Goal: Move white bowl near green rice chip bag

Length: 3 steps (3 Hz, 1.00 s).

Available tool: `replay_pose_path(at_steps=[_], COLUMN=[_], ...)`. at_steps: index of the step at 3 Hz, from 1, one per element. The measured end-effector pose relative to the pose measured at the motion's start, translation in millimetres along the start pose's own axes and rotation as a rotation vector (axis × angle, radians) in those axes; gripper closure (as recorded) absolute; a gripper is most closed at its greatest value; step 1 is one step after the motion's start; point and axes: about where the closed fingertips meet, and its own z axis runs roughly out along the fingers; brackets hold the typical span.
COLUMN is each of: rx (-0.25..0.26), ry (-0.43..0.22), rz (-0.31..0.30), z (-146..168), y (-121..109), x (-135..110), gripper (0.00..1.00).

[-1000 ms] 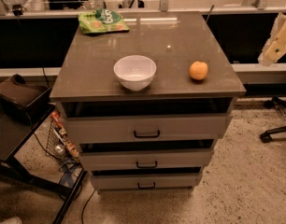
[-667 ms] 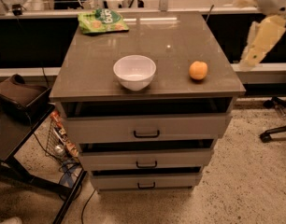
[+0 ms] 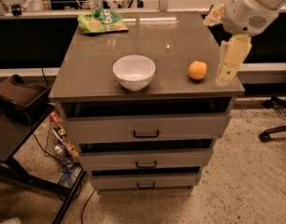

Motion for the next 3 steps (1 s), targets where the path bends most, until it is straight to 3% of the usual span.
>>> replay_pose_path(at_steps=[1, 3], rx=[0.000, 0.015], ry=[0.085, 0.080], rz=[-0.032, -0.041], z=[11, 14], y=[28, 11], x=[-10, -13], gripper=[0.00, 0.00])
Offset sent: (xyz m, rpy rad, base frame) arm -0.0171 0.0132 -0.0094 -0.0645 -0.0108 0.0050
